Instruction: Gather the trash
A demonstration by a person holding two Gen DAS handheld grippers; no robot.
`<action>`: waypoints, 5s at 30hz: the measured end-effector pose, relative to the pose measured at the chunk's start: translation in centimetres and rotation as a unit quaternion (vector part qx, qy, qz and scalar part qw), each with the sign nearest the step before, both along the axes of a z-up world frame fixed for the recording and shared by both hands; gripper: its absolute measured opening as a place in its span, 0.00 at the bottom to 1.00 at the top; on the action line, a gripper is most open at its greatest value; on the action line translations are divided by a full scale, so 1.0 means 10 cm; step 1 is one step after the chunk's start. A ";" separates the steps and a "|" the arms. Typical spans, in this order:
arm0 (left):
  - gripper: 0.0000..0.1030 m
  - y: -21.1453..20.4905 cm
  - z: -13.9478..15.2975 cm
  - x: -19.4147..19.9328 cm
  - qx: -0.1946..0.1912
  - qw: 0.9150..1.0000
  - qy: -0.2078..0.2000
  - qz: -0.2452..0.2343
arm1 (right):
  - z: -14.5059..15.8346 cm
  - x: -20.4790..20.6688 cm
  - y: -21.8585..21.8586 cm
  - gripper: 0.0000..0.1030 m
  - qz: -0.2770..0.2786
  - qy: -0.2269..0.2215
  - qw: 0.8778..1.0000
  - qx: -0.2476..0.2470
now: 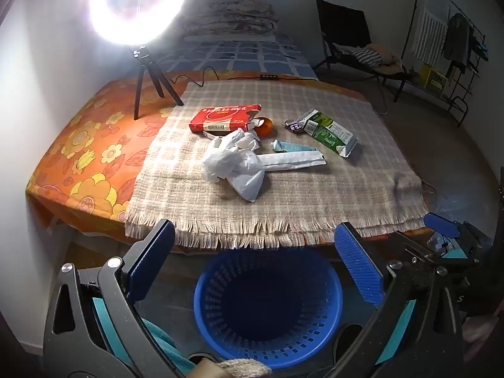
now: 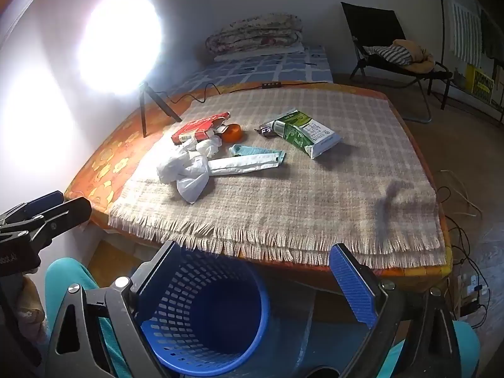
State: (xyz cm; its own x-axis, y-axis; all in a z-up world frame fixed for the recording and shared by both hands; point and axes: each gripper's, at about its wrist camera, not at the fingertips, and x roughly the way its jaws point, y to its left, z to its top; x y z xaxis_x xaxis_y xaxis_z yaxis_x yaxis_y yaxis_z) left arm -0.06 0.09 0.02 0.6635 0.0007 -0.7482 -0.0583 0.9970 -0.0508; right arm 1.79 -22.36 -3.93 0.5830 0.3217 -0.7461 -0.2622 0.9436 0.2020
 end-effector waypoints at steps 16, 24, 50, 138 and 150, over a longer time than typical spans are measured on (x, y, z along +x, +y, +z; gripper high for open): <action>1.00 -0.03 0.00 0.02 -0.008 1.000 0.003 -0.001 | 0.04 0.00 0.04 0.95 0.003 -0.004 1.000 0.000; 1.00 -0.07 0.04 0.03 -0.011 1.000 0.003 -0.001 | 0.07 -0.01 0.03 0.95 0.007 -0.005 1.000 0.002; 1.00 -0.06 0.05 0.02 -0.015 1.000 0.002 0.000 | -0.01 0.03 0.02 0.95 0.005 0.008 1.000 0.004; 0.69 0.71 -1.02 1.65 -0.090 0.990 0.103 0.031 | -0.97 1.94 0.06 0.76 -0.016 0.146 0.979 0.144; 0.43 0.85 -1.33 1.96 -0.141 0.981 0.129 0.028 | -1.31 2.31 0.17 0.55 -0.045 0.194 0.948 0.247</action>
